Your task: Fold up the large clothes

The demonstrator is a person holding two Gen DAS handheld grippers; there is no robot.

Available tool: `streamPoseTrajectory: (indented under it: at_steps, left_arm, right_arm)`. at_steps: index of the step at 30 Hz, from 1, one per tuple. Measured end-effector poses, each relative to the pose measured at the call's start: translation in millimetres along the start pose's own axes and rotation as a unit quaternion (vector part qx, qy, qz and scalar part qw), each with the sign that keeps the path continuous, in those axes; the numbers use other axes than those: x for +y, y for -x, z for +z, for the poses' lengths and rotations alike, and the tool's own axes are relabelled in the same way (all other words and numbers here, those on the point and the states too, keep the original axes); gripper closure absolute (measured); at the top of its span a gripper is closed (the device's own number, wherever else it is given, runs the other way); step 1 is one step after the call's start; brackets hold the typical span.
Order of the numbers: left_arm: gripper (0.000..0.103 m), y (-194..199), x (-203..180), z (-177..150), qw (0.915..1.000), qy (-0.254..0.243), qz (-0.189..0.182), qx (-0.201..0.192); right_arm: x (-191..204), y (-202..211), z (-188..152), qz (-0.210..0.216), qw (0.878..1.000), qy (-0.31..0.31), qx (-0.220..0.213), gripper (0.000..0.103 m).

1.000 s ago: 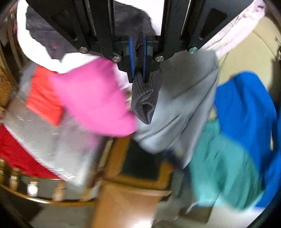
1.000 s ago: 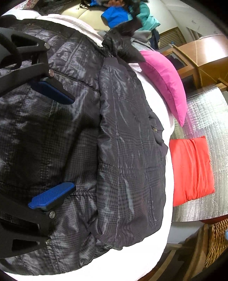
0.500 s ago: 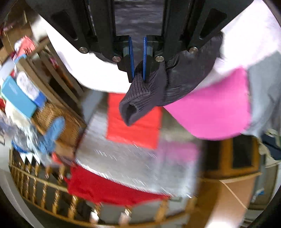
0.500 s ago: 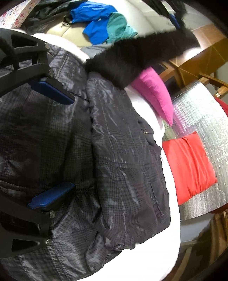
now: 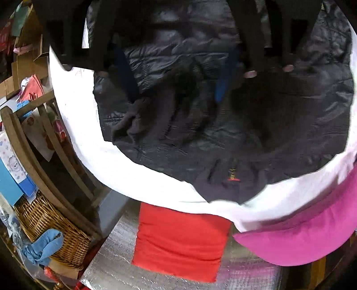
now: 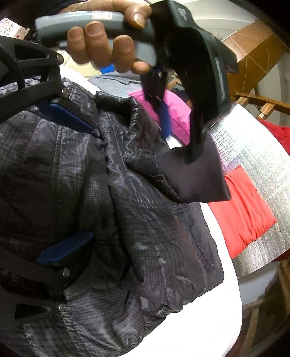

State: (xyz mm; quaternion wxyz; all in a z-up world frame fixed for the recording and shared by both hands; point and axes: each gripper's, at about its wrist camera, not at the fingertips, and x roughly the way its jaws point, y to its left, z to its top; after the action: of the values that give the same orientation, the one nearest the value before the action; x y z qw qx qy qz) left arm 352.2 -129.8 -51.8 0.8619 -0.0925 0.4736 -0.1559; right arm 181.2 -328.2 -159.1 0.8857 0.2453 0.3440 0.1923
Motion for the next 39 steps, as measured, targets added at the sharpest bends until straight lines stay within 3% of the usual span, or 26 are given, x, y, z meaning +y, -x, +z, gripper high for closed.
streamPoseTrajectory:
  at_steps: [5, 8, 10, 13, 15, 21, 24, 26, 28, 31, 34, 36, 39]
  left_arm:
    - [0.024, 64, 51, -18, 0.9973, 0.010, -0.004, -0.072]
    - [0.022, 87, 105, -40, 0.9919, 0.047, 0.030, -0.114]
    - [0.022, 97, 145, -54, 0.9860, 0.084, 0.061, -0.131]
    - [0.022, 98, 196, -75, 0.9739, 0.146, 0.090, -0.149]
    - [0.022, 93, 220, -81, 0.9673, 0.182, 0.092, -0.151]
    - [0.022, 97, 258, -97, 0.9497, 0.247, 0.066, -0.181]
    - [0.022, 89, 267, -98, 0.9451, 0.267, 0.062, -0.178]
    - [0.022, 81, 269, -93, 0.9449, 0.277, 0.052, -0.166]
    - [0.022, 73, 270, -95, 0.9470, 0.278, 0.047, -0.155]
    - [0.022, 64, 267, -96, 0.9529, 0.257, 0.081, -0.138]
    - [0.022, 67, 272, -98, 0.9493, 0.270, 0.082, -0.138]
    - [0.022, 66, 272, -97, 0.9488, 0.269, 0.088, -0.141]
    - [0.022, 55, 269, -97, 0.9565, 0.251, 0.095, -0.113]
  right_arm:
    - [0, 0, 1, -0.005, 1.000, 0.000, 0.005, 0.011]
    - [4, 5, 8, -0.018, 1.000, -0.015, 0.018, 0.011]
    - [4, 16, 17, 0.003, 0.999, -0.052, 0.010, 0.011]
    - [3, 31, 38, 0.037, 0.993, -0.110, -0.020, 0.011]
    - [-3, 21, 51, 0.058, 0.985, -0.161, -0.011, 0.011]
    - [-21, -30, 76, 0.018, 0.970, -0.243, 0.009, 0.011]
    - [-31, -46, 78, -0.008, 0.961, -0.278, 0.009, 0.012]
    - [-26, -56, 81, -0.047, 0.963, -0.263, 0.023, 0.025]
    - [-22, -62, 91, -0.092, 0.966, -0.235, 0.047, 0.088]
    - [25, -43, 116, -0.161, 0.981, -0.108, 0.018, 0.090]
    - [64, -17, 132, -0.208, 0.978, -0.003, -0.024, 0.091]
    - [57, -27, 128, -0.222, 0.975, 0.001, 0.007, 0.091]
    - [29, -49, 108, -0.261, 0.964, -0.002, 0.049, 0.090]
